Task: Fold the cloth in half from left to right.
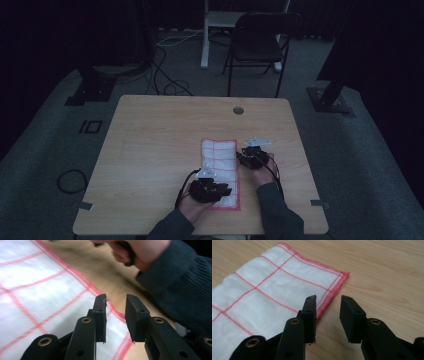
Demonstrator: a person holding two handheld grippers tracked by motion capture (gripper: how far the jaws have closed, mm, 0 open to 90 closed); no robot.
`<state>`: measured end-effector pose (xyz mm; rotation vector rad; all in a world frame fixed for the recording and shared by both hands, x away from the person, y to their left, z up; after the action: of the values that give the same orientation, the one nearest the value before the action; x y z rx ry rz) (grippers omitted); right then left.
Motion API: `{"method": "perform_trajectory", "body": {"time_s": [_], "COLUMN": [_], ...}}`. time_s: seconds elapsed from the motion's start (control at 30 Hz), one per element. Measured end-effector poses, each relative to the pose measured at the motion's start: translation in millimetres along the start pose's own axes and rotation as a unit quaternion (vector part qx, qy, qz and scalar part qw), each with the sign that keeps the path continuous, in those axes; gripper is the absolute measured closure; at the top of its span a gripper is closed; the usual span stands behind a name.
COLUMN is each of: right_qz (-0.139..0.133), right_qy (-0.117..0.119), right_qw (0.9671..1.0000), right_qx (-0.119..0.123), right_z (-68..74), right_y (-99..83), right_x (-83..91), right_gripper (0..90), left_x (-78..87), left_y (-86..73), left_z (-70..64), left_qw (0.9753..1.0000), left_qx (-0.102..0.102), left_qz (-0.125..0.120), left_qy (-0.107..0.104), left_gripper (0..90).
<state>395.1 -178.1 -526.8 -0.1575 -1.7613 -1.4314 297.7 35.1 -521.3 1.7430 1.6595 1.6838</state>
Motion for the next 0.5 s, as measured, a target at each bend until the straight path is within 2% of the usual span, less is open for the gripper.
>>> {"method": "perform_trajectory", "body": {"time_s": [0.2,0.33,0.4,0.43,0.5], "right_qz": [-0.002,-0.004,-0.004,-0.004,-0.005], "right_qy": [-0.001,0.001,0.002,0.002,0.005], "right_qw": [1.0000,1.0000,1.0000,1.0000,1.0000], "right_qx": [0.001,-0.002,-0.002,-0.002,-0.002], "right_z": [0.2,-0.6,-0.9,-0.9,0.1], "right_y": [-10.5,-15.0,-15.7,-15.7,-17.6], "right_x": [7.3,10.2,10.8,10.8,11.7], "right_gripper": [60.5,59.4,59.4,59.1,58.2], "left_x": [9.8,15.7,15.7,17.6,19.5], "left_y": [1.1,2.2,2.2,2.4,2.0], "left_z": [11.8,18.1,18.1,22.1,26.5], "left_qw": [0.9995,0.9987,0.9987,0.9981,0.9975], "left_qx": [-0.011,-0.008,-0.008,-0.011,-0.007], "left_qz": [-0.012,-0.022,-0.022,-0.021,-0.023], "left_qy": [0.028,0.045,0.045,0.058,0.067], "left_gripper": [68.6,68.0,67.2,67.2,66.3]}}
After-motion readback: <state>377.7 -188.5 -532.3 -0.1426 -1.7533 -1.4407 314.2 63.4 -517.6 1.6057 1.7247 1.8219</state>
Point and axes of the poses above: each handheld gripper's, and its own axes: x roughly backward along the jaws, y roughly out of its top, z roughly to its left, the point moved 1 cm from there along -x, roughly forward along the jaws
